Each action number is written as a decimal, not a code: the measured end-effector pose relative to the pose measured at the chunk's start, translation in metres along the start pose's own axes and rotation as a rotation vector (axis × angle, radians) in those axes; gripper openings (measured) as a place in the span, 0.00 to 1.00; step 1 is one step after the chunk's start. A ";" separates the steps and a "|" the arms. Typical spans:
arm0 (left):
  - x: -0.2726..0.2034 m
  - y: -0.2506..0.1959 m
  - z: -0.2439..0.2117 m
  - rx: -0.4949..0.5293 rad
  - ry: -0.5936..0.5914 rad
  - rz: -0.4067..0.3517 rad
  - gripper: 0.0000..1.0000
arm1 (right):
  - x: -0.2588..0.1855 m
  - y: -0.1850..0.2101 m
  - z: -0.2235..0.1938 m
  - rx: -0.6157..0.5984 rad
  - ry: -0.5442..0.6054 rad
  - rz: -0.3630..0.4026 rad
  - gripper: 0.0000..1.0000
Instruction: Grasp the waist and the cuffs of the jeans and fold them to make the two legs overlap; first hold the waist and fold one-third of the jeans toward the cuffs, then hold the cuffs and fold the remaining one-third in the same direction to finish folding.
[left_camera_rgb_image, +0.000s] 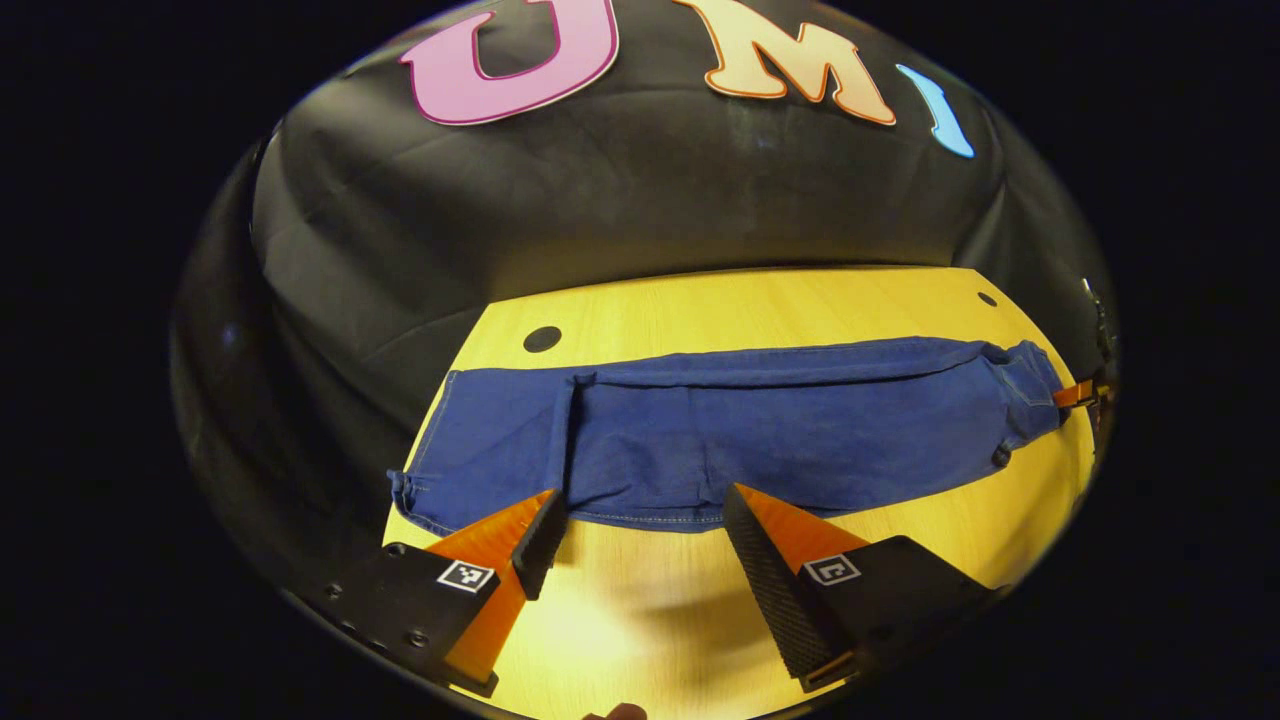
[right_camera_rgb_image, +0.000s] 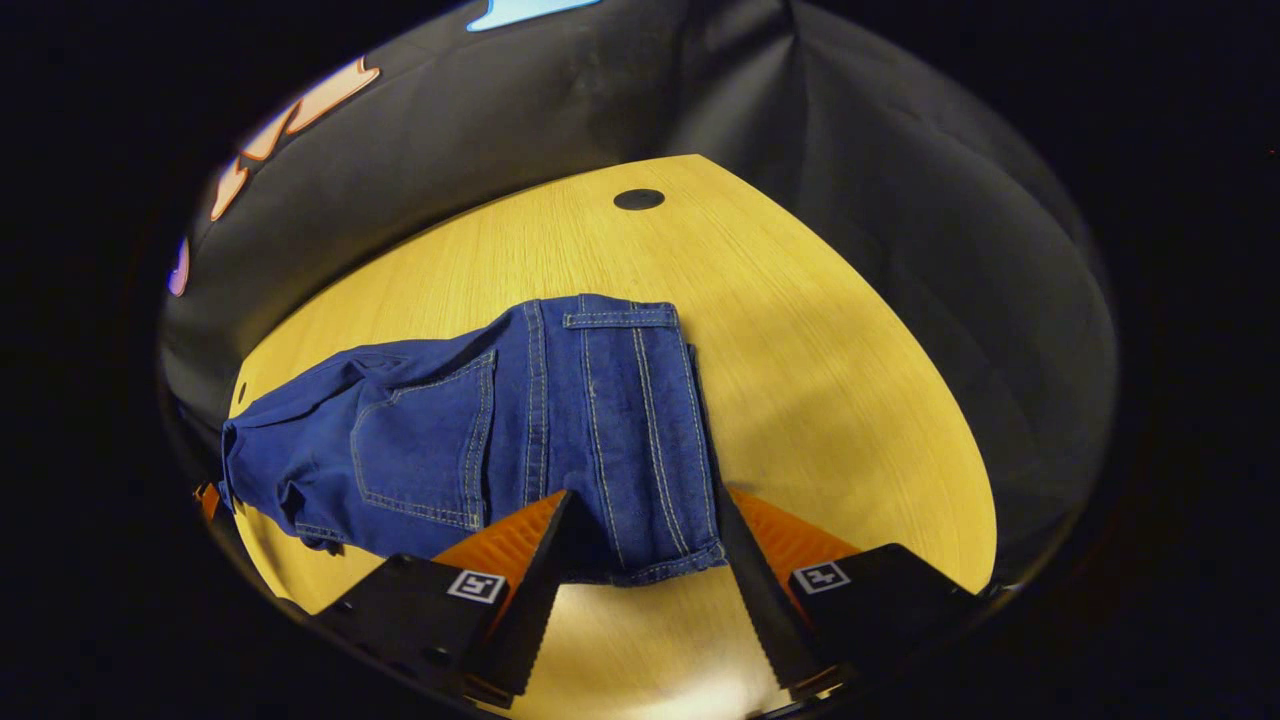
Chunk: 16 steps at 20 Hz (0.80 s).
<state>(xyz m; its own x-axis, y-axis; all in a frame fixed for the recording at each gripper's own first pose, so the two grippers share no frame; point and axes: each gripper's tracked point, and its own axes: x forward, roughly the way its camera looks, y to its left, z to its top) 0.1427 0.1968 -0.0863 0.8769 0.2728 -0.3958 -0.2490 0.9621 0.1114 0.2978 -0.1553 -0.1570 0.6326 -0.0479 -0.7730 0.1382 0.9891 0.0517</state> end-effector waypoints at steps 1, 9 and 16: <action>-0.003 0.000 0.000 -0.007 -0.008 -0.001 0.96 | -0.002 -0.002 0.005 0.007 -0.007 0.007 0.79; -0.020 -0.010 -0.003 -0.081 -0.026 -0.037 0.96 | 0.004 0.001 -0.003 -0.092 -0.045 -0.006 0.36; -0.032 -0.017 0.001 -0.074 -0.049 -0.065 0.96 | 0.003 0.001 -0.005 -0.124 -0.035 -0.039 0.04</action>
<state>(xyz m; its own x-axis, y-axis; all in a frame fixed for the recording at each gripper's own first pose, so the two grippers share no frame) 0.1191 0.1713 -0.0745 0.9107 0.2114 -0.3549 -0.2190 0.9755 0.0190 0.2959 -0.1538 -0.1631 0.6550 -0.0893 -0.7503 0.0694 0.9959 -0.0579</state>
